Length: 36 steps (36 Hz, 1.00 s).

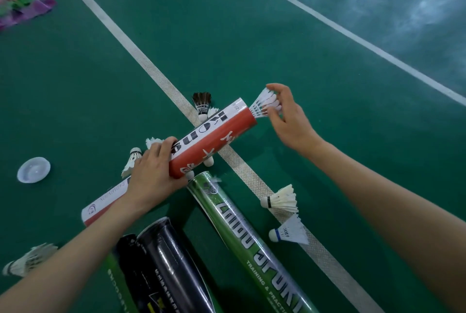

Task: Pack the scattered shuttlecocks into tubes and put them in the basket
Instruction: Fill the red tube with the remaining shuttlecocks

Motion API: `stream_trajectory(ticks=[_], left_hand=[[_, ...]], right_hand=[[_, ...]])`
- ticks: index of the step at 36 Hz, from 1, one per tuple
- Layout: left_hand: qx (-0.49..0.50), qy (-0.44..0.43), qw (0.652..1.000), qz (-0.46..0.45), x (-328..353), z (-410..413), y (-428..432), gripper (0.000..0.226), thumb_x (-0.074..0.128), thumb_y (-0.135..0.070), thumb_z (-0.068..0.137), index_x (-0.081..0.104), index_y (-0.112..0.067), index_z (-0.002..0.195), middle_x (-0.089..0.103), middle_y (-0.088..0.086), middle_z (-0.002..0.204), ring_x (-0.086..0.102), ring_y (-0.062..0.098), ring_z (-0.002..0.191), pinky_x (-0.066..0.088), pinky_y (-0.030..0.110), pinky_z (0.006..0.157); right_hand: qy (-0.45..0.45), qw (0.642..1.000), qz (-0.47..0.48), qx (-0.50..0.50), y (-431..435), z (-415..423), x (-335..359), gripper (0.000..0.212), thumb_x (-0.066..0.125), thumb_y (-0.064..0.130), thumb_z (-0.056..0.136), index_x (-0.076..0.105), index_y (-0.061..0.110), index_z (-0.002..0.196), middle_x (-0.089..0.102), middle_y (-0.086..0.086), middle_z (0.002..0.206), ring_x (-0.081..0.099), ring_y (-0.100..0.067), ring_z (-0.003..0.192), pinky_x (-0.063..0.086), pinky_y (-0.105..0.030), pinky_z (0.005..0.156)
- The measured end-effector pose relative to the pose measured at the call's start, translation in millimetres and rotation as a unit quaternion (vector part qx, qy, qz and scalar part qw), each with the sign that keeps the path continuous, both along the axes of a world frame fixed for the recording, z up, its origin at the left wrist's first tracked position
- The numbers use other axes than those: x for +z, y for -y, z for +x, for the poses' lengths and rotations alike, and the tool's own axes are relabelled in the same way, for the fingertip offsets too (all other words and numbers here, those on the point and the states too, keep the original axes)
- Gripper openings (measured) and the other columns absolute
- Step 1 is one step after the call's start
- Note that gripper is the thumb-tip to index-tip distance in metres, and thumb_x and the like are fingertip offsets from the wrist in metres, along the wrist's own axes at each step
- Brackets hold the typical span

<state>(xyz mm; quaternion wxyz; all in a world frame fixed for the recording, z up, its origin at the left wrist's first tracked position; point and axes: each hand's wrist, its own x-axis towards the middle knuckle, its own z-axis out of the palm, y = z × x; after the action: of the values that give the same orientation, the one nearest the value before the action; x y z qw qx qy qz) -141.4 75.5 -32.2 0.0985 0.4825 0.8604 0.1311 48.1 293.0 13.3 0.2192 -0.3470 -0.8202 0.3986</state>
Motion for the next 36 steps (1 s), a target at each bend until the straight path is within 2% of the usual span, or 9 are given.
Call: stream_trajectory(ticks=[5,9,11,15,18,21,25,29,36], left_hand=[[-0.043,-0.025,0.999,-0.002,-7.4,0.1,-1.7,0.086,0.077,-0.042,0.065,0.033,-0.021,0.136,0.050,0.007,0.113,0.052,0.027,0.100,0.043,0.044,0.088],[-0.040,-0.023,0.999,-0.018,-9.4,-2.8,-1.8,0.088,0.077,-0.045,0.065,0.032,-0.023,0.137,0.048,0.005,0.113,0.052,0.026,0.100,0.043,0.044,0.090],[-0.038,-0.028,0.998,-0.035,-9.1,-3.5,-1.4,0.088,0.076,-0.045,0.066,0.030,-0.025,0.137,0.047,0.005,0.113,0.051,0.026,0.102,0.041,0.044,0.092],[-0.032,-0.032,0.997,-0.059,-6.8,-3.3,-2.5,0.085,0.072,-0.047,0.070,0.027,-0.026,0.139,0.046,0.005,0.114,0.049,0.026,0.106,0.035,0.043,0.097],[-0.043,-0.036,0.996,-0.070,-7.6,-1.0,-1.4,0.085,0.070,-0.048,0.070,0.027,-0.026,0.140,0.045,0.005,0.115,0.049,0.027,0.108,0.034,0.043,0.097],[-0.071,-0.057,0.992,-0.092,-8.5,4.9,-1.6,0.086,0.068,-0.050,0.071,0.024,-0.026,0.141,0.045,0.005,0.118,0.048,0.026,0.111,0.033,0.042,0.098],[-0.091,-0.069,0.989,-0.097,-4.7,9.7,-6.7,0.086,0.069,-0.051,0.070,0.027,-0.027,0.141,0.046,0.008,0.118,0.049,0.029,0.111,0.033,0.043,0.099],[-0.103,-0.082,0.987,-0.091,-3.8,15.5,-8.9,0.085,0.072,-0.050,0.068,0.031,-0.026,0.138,0.048,0.008,0.114,0.050,0.031,0.107,0.034,0.045,0.097],[-0.104,-0.075,0.988,-0.080,-0.3,21.8,-7.8,0.084,0.072,-0.051,0.068,0.031,-0.027,0.138,0.049,0.008,0.116,0.050,0.030,0.108,0.033,0.045,0.098]], right_hand=[[-0.011,0.986,-0.148,0.071,26.9,-13.2,13.3,0.045,0.031,0.029,0.104,0.021,0.021,0.146,0.054,0.003,0.093,0.054,-0.002,0.077,0.042,-0.007,0.070],[-0.012,0.972,-0.221,0.081,33.9,-17.1,7.2,0.058,0.021,0.047,0.101,0.003,0.029,0.152,0.028,0.004,0.150,0.033,-0.005,0.126,0.020,-0.025,0.106],[-0.013,0.974,-0.222,0.051,30.1,-15.8,0.3,0.060,0.020,0.051,0.099,0.004,0.028,0.152,0.022,-0.002,0.156,0.028,-0.012,0.136,0.016,-0.032,0.113],[-0.067,0.961,-0.253,-0.087,18.6,-3.4,-19.7,0.054,0.037,0.042,0.100,0.024,0.016,0.146,0.066,-0.008,0.102,0.063,-0.021,0.096,0.049,-0.040,0.093],[0.100,0.968,-0.192,-0.128,9.9,21.1,-38.4,0.049,0.047,0.034,0.098,0.031,0.012,0.140,0.064,-0.006,0.110,0.061,-0.020,0.094,0.046,-0.032,0.079],[0.338,0.925,-0.157,-0.078,11.6,51.9,-56.8,0.065,0.054,0.041,0.094,0.029,0.005,0.141,0.046,-0.016,0.138,0.051,-0.028,0.117,0.040,-0.029,0.088],[0.442,0.872,-0.200,-0.062,23.6,78.5,-65.2,0.095,0.061,0.053,0.086,0.011,0.001,0.147,0.042,-0.019,0.140,0.052,-0.030,0.118,0.047,-0.035,0.088],[0.382,0.869,-0.305,-0.081,34.9,89.6,-74.7,0.083,0.068,0.043,0.085,0.022,-0.001,0.138,0.061,-0.010,0.095,0.057,-0.018,0.076,0.045,-0.028,0.059],[0.197,0.917,-0.301,-0.175,25.9,86.0,-82.9,0.053,0.065,0.013,0.088,0.040,0.006,0.134,0.054,-0.011,0.127,0.057,-0.022,0.106,0.049,-0.035,0.087]])
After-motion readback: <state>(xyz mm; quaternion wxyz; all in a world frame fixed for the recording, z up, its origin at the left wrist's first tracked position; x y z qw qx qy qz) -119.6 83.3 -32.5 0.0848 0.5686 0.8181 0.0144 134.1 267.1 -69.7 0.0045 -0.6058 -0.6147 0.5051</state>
